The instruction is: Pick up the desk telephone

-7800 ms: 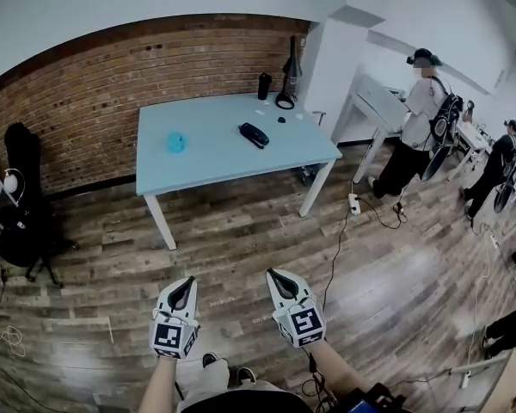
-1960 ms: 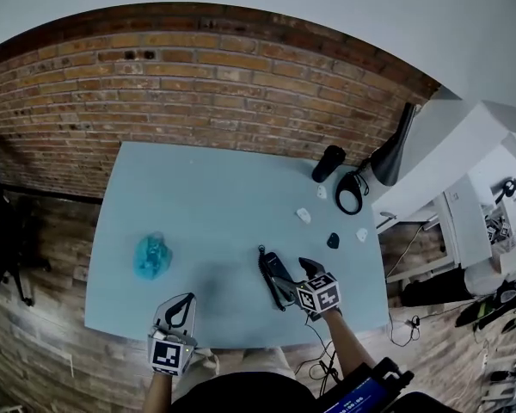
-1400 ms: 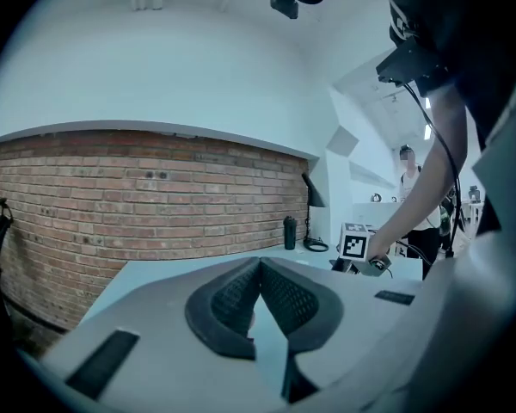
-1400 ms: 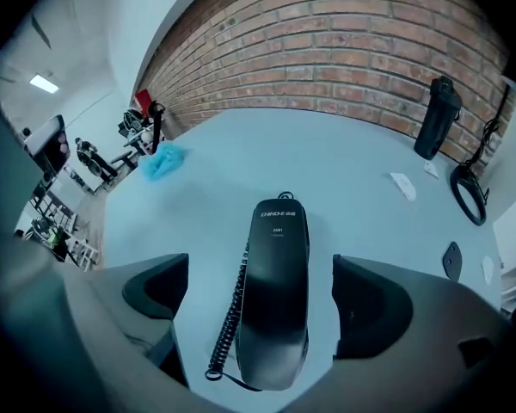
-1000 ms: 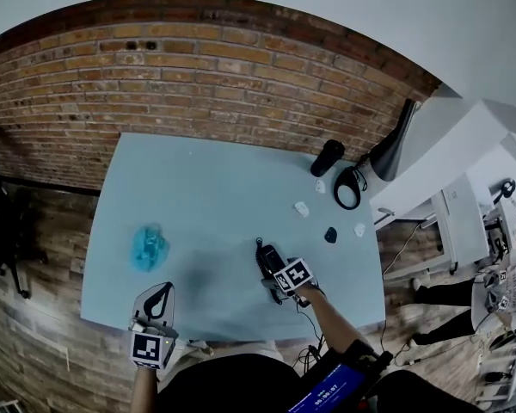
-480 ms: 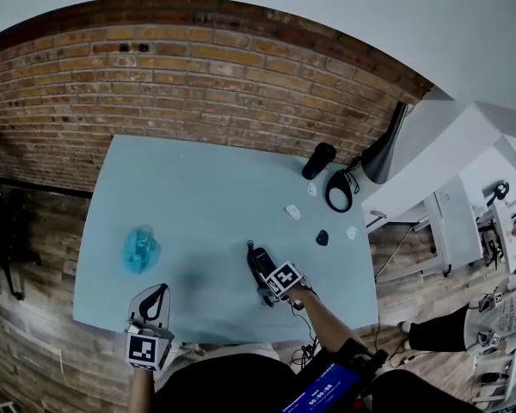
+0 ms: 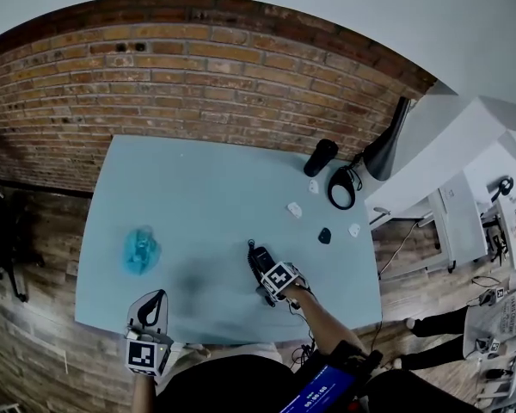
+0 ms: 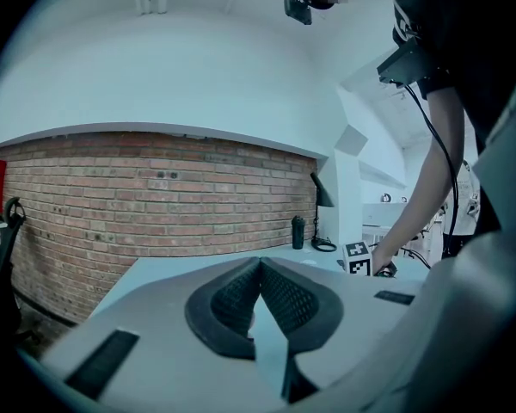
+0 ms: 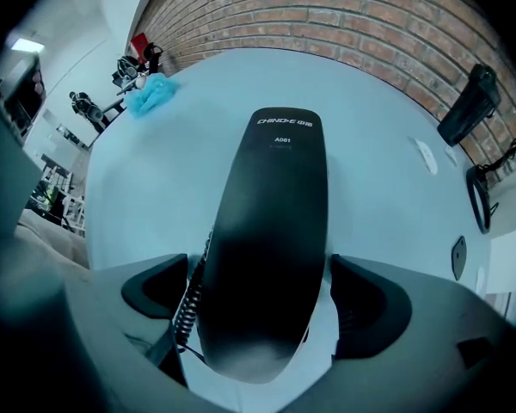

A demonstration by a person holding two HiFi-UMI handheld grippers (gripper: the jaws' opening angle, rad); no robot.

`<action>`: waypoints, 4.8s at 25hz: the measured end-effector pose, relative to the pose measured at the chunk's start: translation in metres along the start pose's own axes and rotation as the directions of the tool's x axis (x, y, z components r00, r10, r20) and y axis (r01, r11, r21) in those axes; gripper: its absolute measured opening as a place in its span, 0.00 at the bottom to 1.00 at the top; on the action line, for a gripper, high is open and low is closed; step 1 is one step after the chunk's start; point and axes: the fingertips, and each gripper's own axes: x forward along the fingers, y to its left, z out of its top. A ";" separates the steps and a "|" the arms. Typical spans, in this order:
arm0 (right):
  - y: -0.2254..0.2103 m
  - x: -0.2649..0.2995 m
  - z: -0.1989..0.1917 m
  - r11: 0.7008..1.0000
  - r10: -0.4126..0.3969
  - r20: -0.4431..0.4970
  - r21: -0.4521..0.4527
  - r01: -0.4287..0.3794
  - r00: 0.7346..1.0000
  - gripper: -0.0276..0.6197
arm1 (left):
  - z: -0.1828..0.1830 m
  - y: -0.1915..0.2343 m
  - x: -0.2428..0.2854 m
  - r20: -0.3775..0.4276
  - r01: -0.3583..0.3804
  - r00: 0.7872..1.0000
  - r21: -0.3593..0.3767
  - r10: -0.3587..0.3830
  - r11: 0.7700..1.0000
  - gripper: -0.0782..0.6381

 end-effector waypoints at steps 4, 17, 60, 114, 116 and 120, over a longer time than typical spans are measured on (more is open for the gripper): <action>-0.001 0.000 -0.001 1.000 -0.006 -0.024 -0.004 0.006 1.000 0.84 | -0.004 -0.002 0.000 -0.007 0.000 1.000 -0.003 0.000 1.000 0.15; -0.002 0.000 -0.006 0.998 -0.015 -0.043 0.058 0.017 0.999 0.83 | -0.010 -0.007 0.006 -0.007 0.041 0.999 -0.011 -0.041 0.999 0.15; 0.025 -0.008 -0.002 0.996 -0.061 -0.018 0.067 0.062 0.998 0.50 | -0.026 -0.023 0.014 -0.043 0.202 0.978 -0.028 -0.204 0.979 0.15; 0.000 -0.091 0.062 0.947 -0.179 0.415 0.319 0.041 0.892 0.49 | -0.016 -0.021 0.029 -0.015 0.254 0.967 -0.005 -0.254 0.967 0.15; -0.001 -0.100 0.068 0.946 -0.191 0.438 0.320 0.046 0.878 0.49 | -0.017 -0.022 0.028 -0.016 0.256 0.967 -0.003 -0.256 0.967 0.15; -0.005 -0.117 0.082 0.948 -0.218 0.491 0.311 0.064 0.844 0.49 | -0.017 -0.024 0.028 -0.017 0.258 0.966 -0.005 -0.258 0.966 0.15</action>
